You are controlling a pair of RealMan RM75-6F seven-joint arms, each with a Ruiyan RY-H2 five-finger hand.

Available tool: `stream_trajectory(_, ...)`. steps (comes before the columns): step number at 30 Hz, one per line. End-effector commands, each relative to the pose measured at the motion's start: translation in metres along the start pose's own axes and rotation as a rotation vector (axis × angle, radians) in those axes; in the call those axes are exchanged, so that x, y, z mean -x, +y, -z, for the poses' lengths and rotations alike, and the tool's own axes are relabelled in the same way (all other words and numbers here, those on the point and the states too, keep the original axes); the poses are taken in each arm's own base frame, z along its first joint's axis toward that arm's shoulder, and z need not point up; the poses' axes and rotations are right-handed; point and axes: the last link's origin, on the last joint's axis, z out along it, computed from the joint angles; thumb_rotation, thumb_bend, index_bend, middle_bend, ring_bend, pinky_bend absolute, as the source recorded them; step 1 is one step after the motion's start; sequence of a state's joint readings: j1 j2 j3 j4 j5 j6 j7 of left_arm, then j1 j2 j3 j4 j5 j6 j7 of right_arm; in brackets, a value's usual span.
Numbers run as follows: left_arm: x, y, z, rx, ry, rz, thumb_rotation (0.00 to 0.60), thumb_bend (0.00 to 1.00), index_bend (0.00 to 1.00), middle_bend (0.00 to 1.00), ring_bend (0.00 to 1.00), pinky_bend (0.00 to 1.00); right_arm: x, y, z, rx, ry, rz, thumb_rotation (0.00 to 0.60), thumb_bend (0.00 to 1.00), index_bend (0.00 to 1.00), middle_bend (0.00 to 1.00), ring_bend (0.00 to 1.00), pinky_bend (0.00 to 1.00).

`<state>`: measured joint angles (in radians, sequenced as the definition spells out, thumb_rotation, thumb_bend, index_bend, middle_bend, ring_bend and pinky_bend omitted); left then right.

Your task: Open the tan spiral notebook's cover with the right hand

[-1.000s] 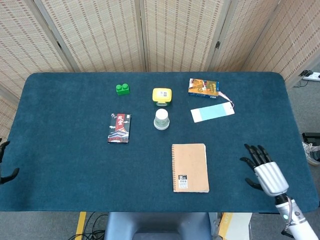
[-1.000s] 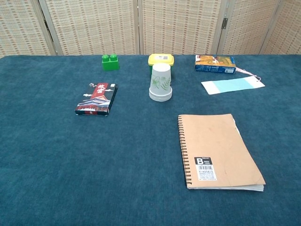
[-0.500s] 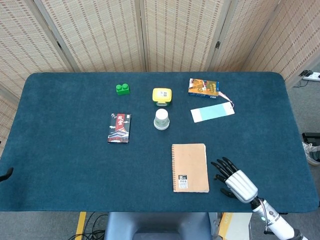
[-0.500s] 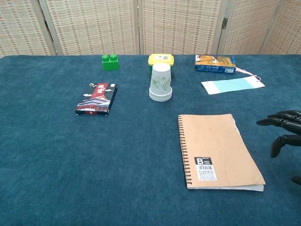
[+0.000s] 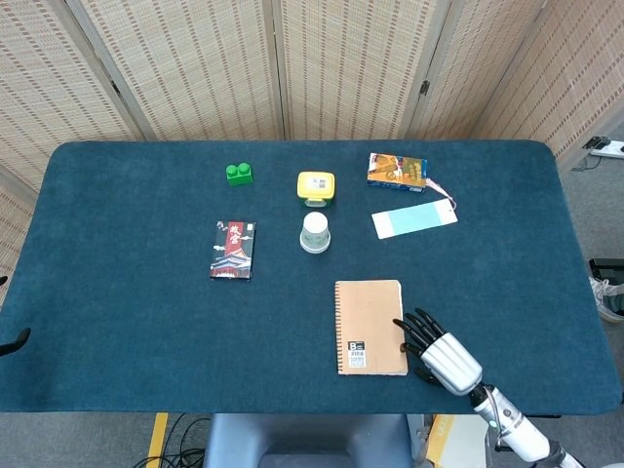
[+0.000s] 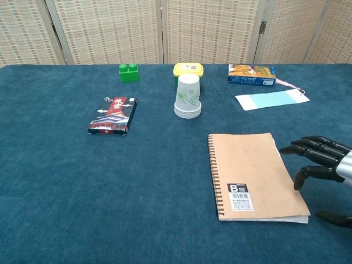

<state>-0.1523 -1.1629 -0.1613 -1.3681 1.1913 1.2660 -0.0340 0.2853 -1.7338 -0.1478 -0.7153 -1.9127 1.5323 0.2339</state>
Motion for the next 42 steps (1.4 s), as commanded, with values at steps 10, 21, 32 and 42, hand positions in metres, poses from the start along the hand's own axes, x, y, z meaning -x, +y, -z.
stream_trajectory(10, 0.0, -0.001, 0.0, -0.005, 0.004, -0.006, 0.6, 0.27, 0.13, 0.08, 0.08, 0.17, 0.005, -0.002, -0.009, -0.01, 0.012, -0.009, 0.6, 0.3, 0.39, 0.11, 0.0, 0.0)
stream_trajectory(21, -0.001, -0.002, 0.0, -0.012, 0.012, -0.012, 0.6, 0.27, 0.13, 0.08, 0.08, 0.17, 0.008, 0.002, -0.012, 0.01, 0.001, 0.003, 0.6, 0.3, 0.39, 0.11, 0.0, 0.0)
stream_trajectory(32, -0.003, -0.002, 0.001, -0.015, 0.025, -0.012, 0.6, 0.28, 0.13, 0.08, 0.08, 0.17, 0.009, 0.0, -0.02, 0.009, 0.011, -0.018, 0.6, 0.3, 0.39, 0.11, 0.0, 0.0)
stream_trajectory(42, -0.004, -0.002, 0.001, -0.019, 0.027, -0.012, 0.6, 0.27, 0.13, 0.08, 0.08, 0.17, 0.006, 0.002, -0.019, 0.006, 0.029, -0.018, 0.6, 0.3, 0.39, 0.11, 0.0, 0.0)
